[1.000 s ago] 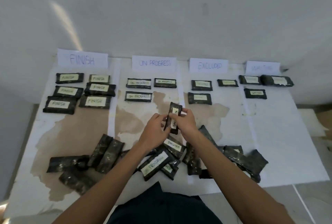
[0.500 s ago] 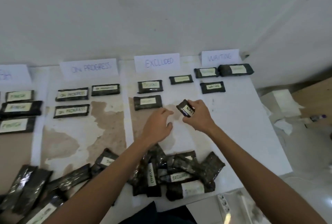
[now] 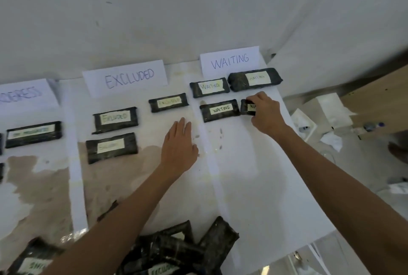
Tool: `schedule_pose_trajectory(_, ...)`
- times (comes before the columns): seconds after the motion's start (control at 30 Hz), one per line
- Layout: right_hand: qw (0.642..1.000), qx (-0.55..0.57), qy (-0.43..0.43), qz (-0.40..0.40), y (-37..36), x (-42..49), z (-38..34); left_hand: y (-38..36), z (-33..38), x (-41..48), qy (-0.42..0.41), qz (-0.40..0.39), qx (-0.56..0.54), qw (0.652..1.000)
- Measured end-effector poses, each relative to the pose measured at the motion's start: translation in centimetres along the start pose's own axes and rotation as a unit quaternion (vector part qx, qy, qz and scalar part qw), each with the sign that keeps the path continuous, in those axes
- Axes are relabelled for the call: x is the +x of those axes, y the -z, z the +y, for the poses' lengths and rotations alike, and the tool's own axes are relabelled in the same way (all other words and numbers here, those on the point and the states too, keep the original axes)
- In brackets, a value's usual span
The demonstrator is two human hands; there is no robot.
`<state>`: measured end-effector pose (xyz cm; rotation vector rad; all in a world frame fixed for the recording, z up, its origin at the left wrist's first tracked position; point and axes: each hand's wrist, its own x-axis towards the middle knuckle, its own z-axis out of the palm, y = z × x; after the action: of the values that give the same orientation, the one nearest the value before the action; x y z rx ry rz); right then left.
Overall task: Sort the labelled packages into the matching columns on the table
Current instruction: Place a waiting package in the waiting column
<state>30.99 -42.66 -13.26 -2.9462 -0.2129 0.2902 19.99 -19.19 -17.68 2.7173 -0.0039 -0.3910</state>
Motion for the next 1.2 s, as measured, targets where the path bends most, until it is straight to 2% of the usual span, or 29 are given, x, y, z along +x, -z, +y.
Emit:
schedule_pose_trajectory(0.13,1.000,0.002,0.024,-0.016,-1.9,1.5,1.7,-1.2,0.4,0.5,0.001,0.032,0.023,0.999)
schedule_pose_trajectory(0.3,0.999,0.017,0.044,0.000,-2.9,1.9,2.5,-1.7,0.3,0.4,0.001,0.053,0.034,0.998)
schedule_pose_trajectory(0.6,0.991,0.049,0.121,0.022,-0.8,-2.5,0.2,0.5,0.6,-2.0,-0.009,-0.014,-0.004,1.000)
schedule_pose_trajectory(0.77,0.986,0.067,0.151,-0.028,-0.3,-9.3,-3.3,0.5,1.0,-7.3,-0.043,-0.046,-0.031,0.998)
schedule_pose_trajectory(0.93,0.974,0.044,0.196,-0.104,-2.3,-17.2,-5.9,-0.5,0.7,-13.3,-0.053,-0.040,-0.046,0.997)
schedule_pose_trajectory(1.03,0.955,0.022,0.218,-0.201,-3.8,-21.6,-6.9,-1.4,0.2,-16.4,-0.053,-0.043,-0.037,0.997)
schedule_pose_trajectory(1.1,0.935,-0.036,0.241,-0.257,-5.1,-24.2,-7.0,-1.9,-0.1,-18.1,-0.056,-0.037,-0.032,0.997)
schedule_pose_trajectory(1.2,0.929,-0.097,0.285,-0.214,-7.4,-27.1,-6.8,-2.3,-0.6,-20.2,-0.071,-0.021,-0.043,0.996)
